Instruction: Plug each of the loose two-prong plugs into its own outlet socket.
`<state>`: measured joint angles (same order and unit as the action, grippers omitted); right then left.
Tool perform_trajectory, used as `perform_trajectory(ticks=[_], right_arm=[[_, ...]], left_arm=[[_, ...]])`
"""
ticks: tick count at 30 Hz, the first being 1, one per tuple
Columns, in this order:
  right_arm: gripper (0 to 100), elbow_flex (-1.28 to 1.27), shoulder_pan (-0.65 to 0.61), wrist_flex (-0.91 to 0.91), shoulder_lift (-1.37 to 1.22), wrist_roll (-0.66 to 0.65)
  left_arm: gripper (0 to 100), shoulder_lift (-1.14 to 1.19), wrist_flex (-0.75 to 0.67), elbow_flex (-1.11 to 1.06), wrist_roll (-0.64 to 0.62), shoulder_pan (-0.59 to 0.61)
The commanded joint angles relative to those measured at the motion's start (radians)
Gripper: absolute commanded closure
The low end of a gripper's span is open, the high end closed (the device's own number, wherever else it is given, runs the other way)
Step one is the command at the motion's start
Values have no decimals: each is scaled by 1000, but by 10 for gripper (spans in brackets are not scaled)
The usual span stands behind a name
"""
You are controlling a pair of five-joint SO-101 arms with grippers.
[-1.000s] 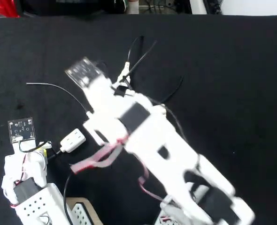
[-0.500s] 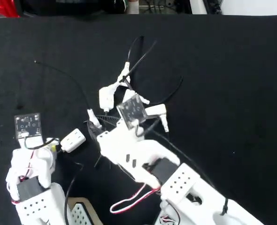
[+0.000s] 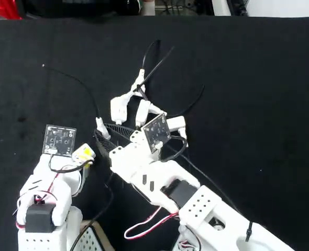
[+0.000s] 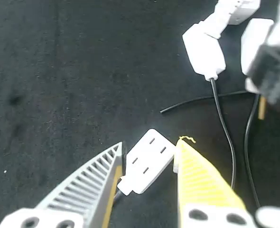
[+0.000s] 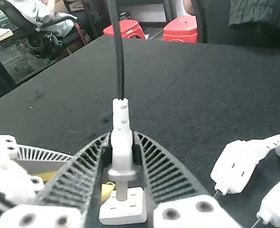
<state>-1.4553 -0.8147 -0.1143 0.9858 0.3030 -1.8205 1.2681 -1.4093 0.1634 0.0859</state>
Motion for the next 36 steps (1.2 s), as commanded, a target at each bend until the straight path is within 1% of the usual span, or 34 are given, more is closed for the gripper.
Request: perform_trajectory(ticks=[1, 5, 8, 13, 16, 18, 25, 28, 32, 36], right_arm=[[987, 15, 38, -31, 12, 114], [987, -22, 60, -106, 10, 279], [987, -51, 58, -146, 10, 339], [987, -67, 58, -152, 10, 430], [987, -68, 57, -150, 10, 448], [987, -68, 49, -150, 12, 459], [987, -68, 34, -147, 12, 450], [987, -62, 8, -106, 12, 450], [987, -62, -64, -72, 12, 448], [987, -61, -72, -49, 12, 448]], left_arm=[[823, -3, -58, -13, -8, -19], [823, -3, -80, -41, -12, -79], [823, -3, -72, -16, -15, -124], [823, -3, -74, 47, -15, -150], [823, -3, -72, 88, -20, -160], [823, -3, -80, 91, -44, -177], [823, -3, -78, 99, -43, -176], [823, -3, -80, 99, -43, -176], [823, -3, -80, 99, -48, -186], [823, -3, -86, 101, -51, -177]])
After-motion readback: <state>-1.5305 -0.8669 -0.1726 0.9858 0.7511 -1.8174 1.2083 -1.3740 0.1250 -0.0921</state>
